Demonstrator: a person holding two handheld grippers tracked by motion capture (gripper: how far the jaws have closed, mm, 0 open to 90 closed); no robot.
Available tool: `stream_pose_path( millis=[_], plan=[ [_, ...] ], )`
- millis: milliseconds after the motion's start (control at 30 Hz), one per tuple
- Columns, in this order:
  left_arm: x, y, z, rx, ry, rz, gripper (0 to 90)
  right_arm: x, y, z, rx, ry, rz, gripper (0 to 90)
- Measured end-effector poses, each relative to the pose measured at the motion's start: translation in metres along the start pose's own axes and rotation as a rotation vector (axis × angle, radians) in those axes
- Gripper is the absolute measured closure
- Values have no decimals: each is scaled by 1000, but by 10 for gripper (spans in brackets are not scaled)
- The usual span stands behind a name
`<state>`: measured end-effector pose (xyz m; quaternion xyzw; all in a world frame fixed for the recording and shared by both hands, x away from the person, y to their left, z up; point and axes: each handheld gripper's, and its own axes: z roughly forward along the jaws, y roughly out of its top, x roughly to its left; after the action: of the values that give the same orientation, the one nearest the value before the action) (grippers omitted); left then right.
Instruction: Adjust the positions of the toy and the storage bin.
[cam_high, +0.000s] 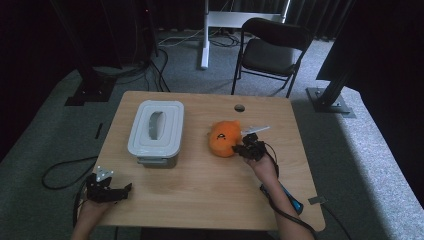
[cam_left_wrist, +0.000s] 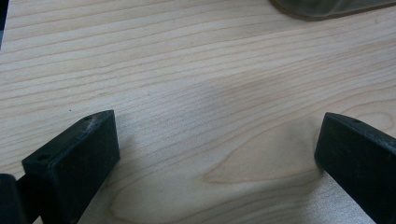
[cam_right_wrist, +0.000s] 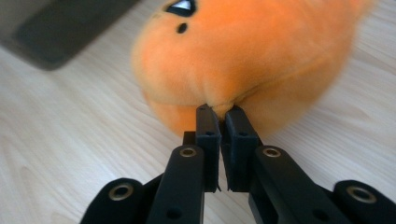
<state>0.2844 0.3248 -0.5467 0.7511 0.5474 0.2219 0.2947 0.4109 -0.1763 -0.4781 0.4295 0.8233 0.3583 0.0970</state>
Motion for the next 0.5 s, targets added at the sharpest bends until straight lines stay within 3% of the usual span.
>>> stream_pose_path(
  millis=[333, 500],
  plan=[
    [0, 0, 0, 0, 0, 0, 3, -28, -2, -7, 8, -47, 30, 866],
    [0, 0, 0, 0, 0, 0, 3, -43, -1, -8, -4, -62, 80, 866]
  ],
)
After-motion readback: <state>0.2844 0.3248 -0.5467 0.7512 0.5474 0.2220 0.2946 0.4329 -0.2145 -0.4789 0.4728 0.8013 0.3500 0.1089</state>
